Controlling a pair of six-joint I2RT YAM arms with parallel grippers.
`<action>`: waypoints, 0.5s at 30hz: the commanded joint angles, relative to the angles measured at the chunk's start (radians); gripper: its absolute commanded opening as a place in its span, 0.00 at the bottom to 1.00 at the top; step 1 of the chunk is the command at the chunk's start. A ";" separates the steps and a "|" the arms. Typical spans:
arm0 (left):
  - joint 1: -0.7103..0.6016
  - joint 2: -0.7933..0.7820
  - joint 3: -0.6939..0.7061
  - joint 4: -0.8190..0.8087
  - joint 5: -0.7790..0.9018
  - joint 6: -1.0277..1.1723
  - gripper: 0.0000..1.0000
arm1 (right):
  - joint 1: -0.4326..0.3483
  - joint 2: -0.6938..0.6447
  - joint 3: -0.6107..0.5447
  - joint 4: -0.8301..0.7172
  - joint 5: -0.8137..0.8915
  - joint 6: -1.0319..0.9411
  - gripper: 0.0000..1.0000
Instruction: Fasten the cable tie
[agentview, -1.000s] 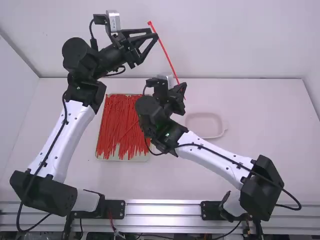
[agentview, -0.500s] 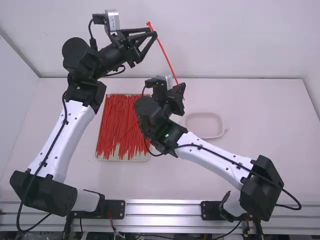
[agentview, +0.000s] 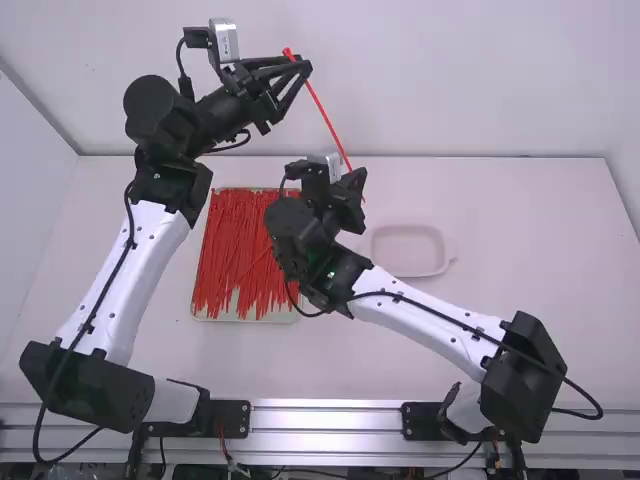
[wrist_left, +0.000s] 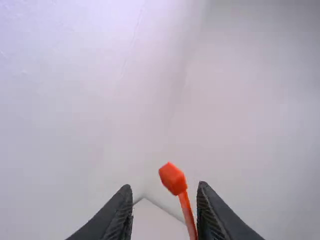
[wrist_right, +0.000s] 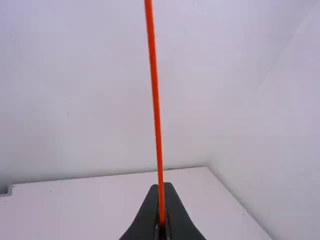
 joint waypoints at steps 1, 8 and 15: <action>-0.008 -0.016 0.022 0.008 -0.007 -0.001 0.36 | -0.001 0.004 0.030 0.006 0.016 0.018 0.00; -0.008 -0.016 0.022 0.018 -0.008 -0.005 0.16 | -0.001 0.004 0.030 0.003 0.016 0.050 0.00; -0.008 -0.016 0.022 0.028 -0.031 -0.027 0.02 | 0.000 0.004 0.030 0.003 0.005 0.056 0.00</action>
